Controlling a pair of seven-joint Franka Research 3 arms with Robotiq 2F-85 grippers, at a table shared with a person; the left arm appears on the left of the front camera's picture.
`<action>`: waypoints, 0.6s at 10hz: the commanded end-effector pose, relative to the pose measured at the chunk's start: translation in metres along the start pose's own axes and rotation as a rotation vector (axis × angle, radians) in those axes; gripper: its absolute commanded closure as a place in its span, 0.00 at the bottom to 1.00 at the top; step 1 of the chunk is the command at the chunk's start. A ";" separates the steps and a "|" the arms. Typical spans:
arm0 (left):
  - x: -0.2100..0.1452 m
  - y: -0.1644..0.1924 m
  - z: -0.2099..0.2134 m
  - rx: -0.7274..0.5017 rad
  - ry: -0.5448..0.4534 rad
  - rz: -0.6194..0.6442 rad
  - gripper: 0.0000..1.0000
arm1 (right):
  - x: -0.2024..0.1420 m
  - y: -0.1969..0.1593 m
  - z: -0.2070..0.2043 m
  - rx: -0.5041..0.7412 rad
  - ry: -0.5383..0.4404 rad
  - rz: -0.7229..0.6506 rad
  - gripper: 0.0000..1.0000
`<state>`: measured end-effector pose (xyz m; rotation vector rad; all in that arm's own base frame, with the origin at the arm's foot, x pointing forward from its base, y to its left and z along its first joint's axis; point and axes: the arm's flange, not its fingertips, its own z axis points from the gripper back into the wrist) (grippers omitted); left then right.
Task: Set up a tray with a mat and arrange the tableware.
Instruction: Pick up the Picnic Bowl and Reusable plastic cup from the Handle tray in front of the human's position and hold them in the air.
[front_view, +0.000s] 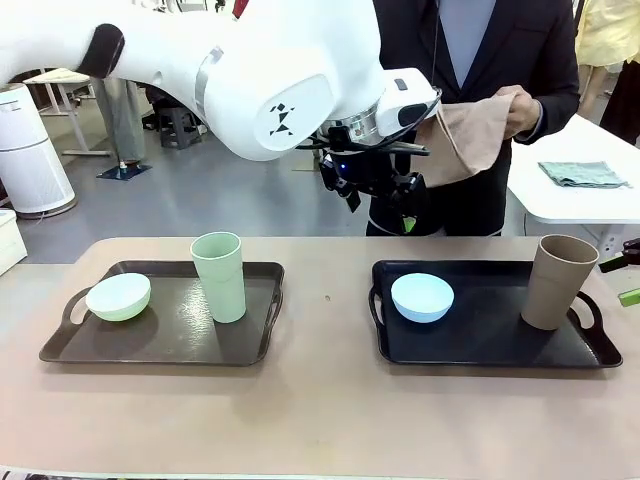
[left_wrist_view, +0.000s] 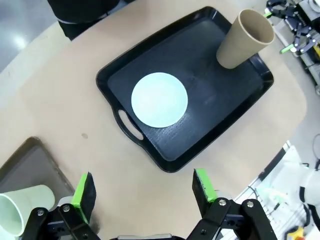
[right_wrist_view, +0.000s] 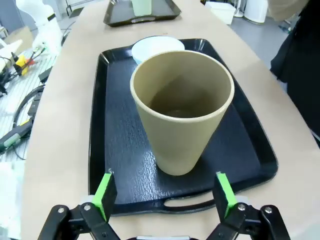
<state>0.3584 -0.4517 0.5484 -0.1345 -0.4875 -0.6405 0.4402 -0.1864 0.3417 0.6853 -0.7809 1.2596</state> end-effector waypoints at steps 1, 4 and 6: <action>-0.010 0.001 0.014 0.010 -0.007 0.001 0.00 | -0.003 0.010 -0.006 -0.021 0.019 -0.008 0.00; -0.001 -0.002 0.010 0.005 -0.014 -0.003 0.00 | -0.003 0.003 -0.001 -0.006 0.003 -0.008 0.00; 0.003 -0.006 -0.003 -0.040 -0.012 0.068 0.00 | 0.001 -0.011 -0.017 0.031 -0.020 -0.023 0.00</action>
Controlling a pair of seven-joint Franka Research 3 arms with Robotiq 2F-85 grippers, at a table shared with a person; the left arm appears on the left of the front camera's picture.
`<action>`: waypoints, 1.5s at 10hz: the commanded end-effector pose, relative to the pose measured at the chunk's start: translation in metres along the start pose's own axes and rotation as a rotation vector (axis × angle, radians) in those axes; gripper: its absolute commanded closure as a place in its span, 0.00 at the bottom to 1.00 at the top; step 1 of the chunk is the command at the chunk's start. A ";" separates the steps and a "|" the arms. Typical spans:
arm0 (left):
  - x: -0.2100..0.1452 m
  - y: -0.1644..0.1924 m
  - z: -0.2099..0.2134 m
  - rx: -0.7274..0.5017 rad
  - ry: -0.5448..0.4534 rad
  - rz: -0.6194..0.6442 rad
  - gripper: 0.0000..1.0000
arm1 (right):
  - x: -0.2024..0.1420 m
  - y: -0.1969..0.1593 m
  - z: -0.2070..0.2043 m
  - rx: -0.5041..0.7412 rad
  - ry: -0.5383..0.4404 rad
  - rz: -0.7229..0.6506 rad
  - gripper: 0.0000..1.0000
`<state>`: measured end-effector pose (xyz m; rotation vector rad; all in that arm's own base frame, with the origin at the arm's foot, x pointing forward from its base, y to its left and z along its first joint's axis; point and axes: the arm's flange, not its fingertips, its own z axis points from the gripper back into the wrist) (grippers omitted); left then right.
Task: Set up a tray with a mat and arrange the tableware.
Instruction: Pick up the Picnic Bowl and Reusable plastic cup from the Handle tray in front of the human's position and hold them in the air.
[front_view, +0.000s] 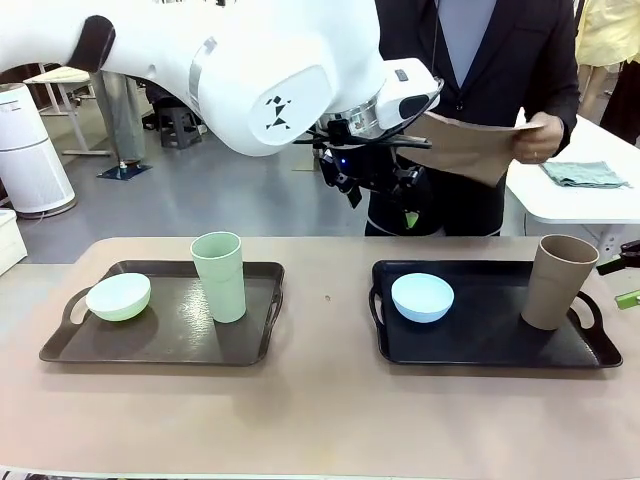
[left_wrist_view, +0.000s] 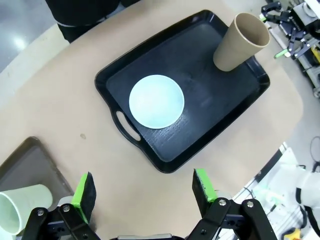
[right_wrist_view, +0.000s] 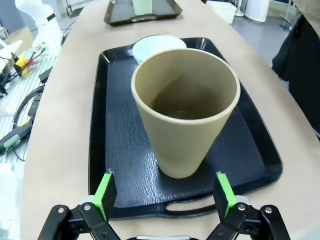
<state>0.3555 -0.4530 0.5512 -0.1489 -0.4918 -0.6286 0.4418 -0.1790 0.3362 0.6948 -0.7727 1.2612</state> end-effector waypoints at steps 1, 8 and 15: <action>0.002 -0.004 -0.015 -0.041 0.004 0.079 0.00 | -0.002 -0.015 -0.011 0.020 -0.034 -0.043 0.00; -0.011 -0.020 -0.092 -0.090 0.008 0.037 0.00 | -0.002 -0.043 -0.030 -0.053 -0.093 -0.072 0.00; 0.041 -0.001 -0.155 -0.021 0.256 0.303 0.00 | 0.034 -0.034 -0.086 0.047 -0.050 0.026 0.00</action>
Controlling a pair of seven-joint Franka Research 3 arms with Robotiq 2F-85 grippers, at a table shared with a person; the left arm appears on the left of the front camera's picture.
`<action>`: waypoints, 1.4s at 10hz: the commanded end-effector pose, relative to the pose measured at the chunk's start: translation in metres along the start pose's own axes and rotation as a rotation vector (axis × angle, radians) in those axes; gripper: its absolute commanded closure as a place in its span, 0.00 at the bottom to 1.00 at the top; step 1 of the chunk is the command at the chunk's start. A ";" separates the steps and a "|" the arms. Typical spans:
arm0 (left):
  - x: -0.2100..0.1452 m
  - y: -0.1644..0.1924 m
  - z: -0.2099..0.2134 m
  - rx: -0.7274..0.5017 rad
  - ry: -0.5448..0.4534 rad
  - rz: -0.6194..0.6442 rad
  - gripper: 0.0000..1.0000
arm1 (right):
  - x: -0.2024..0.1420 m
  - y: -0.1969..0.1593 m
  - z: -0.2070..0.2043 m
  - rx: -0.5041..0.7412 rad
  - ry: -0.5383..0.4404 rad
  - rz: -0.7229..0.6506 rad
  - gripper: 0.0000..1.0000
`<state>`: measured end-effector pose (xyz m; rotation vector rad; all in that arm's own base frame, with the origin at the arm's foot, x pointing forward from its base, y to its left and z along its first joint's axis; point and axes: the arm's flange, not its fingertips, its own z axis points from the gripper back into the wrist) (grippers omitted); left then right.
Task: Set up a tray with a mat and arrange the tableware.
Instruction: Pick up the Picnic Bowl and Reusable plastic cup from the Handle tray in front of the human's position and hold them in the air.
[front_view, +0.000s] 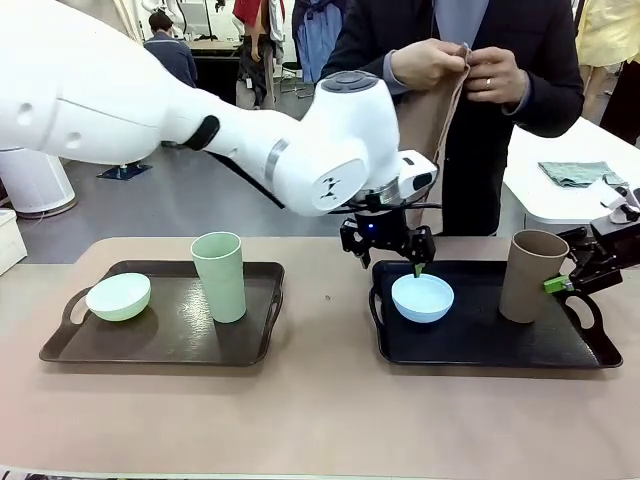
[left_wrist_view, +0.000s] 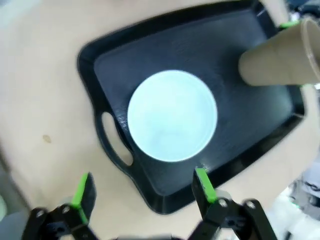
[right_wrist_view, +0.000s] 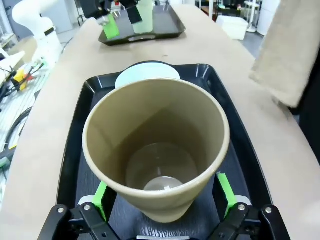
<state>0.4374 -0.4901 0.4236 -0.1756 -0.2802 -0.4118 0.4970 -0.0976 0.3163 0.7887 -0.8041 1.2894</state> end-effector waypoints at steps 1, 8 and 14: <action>-0.009 0.005 0.008 -0.017 -0.055 -0.046 0.00 | -0.004 0.010 0.000 -0.048 0.027 -0.055 0.00; 0.027 -0.035 -0.026 0.031 0.097 0.146 0.00 | 0.002 -0.003 -0.019 0.030 0.018 0.047 0.00; 0.036 -0.018 -0.070 0.099 0.143 0.202 0.00 | 0.000 -0.004 -0.029 0.034 -0.010 0.075 0.00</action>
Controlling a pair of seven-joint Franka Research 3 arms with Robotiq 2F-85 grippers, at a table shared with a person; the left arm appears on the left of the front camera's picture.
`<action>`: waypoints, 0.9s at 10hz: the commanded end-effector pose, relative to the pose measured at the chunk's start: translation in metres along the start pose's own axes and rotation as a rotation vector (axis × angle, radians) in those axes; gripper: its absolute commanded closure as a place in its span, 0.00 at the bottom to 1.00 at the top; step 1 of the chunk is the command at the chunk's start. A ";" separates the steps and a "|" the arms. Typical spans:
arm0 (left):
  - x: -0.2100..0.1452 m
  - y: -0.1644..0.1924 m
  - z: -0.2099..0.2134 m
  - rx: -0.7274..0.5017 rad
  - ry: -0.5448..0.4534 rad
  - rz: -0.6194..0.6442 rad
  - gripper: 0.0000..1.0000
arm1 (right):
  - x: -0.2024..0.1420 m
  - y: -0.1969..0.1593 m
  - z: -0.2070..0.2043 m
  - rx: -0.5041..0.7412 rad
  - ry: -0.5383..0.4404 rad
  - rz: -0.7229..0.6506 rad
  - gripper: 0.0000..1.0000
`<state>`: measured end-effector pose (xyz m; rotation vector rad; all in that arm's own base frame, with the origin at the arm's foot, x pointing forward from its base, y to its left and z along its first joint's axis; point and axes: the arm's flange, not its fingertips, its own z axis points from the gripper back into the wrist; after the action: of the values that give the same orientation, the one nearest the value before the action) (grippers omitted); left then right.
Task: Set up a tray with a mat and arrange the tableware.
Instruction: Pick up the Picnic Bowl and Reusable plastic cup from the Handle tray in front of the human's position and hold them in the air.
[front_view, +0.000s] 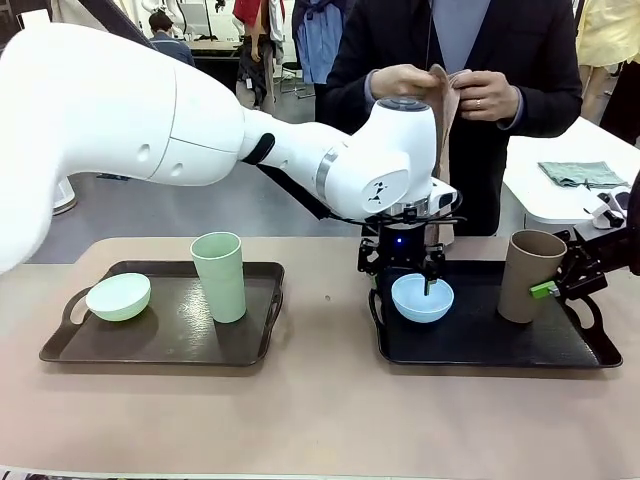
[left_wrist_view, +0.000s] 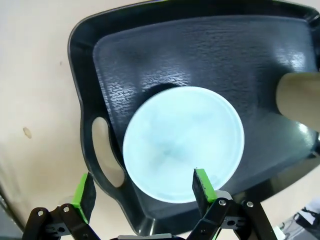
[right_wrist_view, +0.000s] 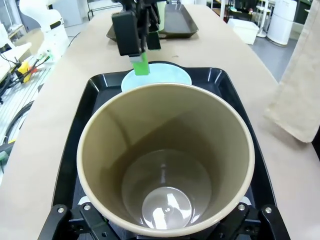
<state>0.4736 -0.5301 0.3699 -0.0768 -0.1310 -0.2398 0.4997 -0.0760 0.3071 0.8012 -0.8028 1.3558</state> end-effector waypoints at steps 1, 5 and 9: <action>0.006 -0.002 -0.008 -0.006 -0.010 0.039 0.00 | -0.003 -0.003 -0.006 -0.005 -0.011 0.026 0.00; 0.008 -0.001 -0.014 -0.023 -0.061 0.013 0.65 | -0.006 -0.004 -0.008 0.006 -0.023 0.064 0.60; 0.008 -0.002 -0.016 -0.010 -0.047 0.002 0.85 | -0.007 -0.004 -0.008 -0.002 -0.026 0.069 1.00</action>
<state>0.4832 -0.5356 0.3556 -0.1126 -0.1641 -0.2342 0.5002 -0.0734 0.3036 0.7996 -0.8227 1.3949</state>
